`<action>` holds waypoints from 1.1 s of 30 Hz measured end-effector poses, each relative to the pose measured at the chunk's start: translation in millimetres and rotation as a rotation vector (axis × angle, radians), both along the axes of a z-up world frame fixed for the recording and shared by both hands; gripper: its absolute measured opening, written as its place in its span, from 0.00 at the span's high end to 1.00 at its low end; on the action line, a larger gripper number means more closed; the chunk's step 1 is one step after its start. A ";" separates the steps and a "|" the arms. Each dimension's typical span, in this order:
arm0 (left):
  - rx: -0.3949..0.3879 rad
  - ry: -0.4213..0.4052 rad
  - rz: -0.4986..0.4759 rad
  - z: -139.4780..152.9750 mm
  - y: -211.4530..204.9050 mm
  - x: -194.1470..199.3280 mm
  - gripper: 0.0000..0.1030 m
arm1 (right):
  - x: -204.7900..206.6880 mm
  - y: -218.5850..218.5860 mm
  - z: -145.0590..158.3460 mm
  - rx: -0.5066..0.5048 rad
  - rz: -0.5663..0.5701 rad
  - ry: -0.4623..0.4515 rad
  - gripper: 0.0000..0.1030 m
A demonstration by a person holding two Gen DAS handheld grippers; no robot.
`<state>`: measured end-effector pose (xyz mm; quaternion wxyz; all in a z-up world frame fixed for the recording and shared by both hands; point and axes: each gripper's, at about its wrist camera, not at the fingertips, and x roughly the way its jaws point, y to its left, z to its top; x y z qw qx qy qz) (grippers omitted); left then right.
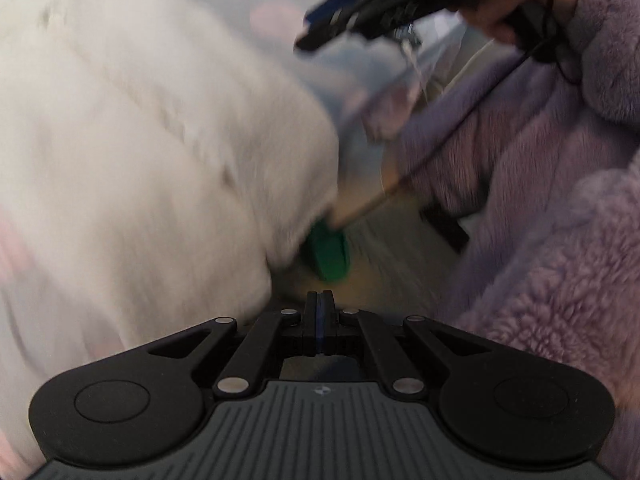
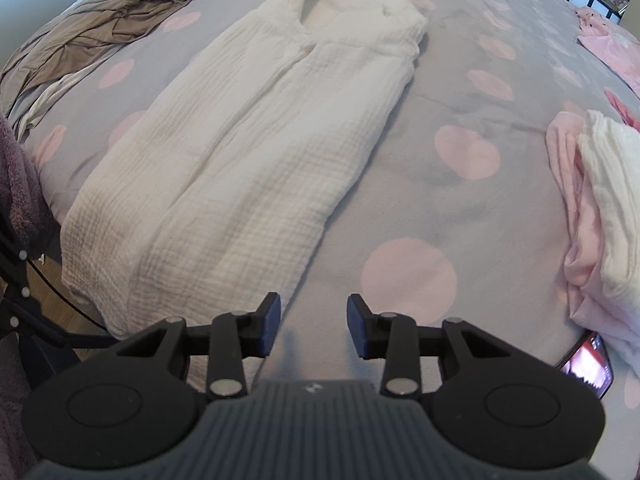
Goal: Fold clothes
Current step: 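Grasp the robe hem with the left gripper while the right gripper grasps the hem beside it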
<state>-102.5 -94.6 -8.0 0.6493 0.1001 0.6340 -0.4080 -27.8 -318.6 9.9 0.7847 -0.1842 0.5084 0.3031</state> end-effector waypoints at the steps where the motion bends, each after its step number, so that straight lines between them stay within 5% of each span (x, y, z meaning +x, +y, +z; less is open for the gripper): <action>1: 0.010 0.039 0.007 -4.1 5.5 -0.1 1.00 | -1.7 1.2 -0.3 -0.001 0.003 0.003 0.61; 5: 0.113 0.130 0.037 -20.8 28.3 -1.8 1.00 | -8.4 5.9 -1.7 -0.005 0.014 0.014 0.61; 7: 0.194 0.098 0.063 -27.6 40.1 -7.0 1.00 | -13.0 9.4 -1.7 -0.012 0.030 0.017 0.59; 10: 0.211 0.038 0.164 -31.2 59.5 -10.4 0.98 | -21.8 14.0 -2.1 -0.026 0.065 0.023 0.47; 11: 0.204 0.019 0.201 -31.6 66.2 -11.2 0.92 | -24.0 14.9 -3.6 -0.028 0.073 0.033 0.46; 13: 0.182 -0.013 0.252 -30.3 74.4 -13.6 0.55 | -27.0 16.0 -8.8 -0.025 0.083 0.066 0.45; 14: 0.168 -0.028 0.275 -28.9 77.6 -14.2 0.52 | -28.6 16.5 -12.6 -0.027 0.091 0.089 0.43; 21: 0.066 -0.126 0.365 -19.5 86.2 -1.7 0.52 | -39.2 22.7 -44.3 -0.076 0.141 0.214 0.42; 33: 0.048 -0.067 0.438 -40.5 89.9 19.6 0.52 | -35.6 19.9 -57.2 -0.057 0.118 0.239 0.40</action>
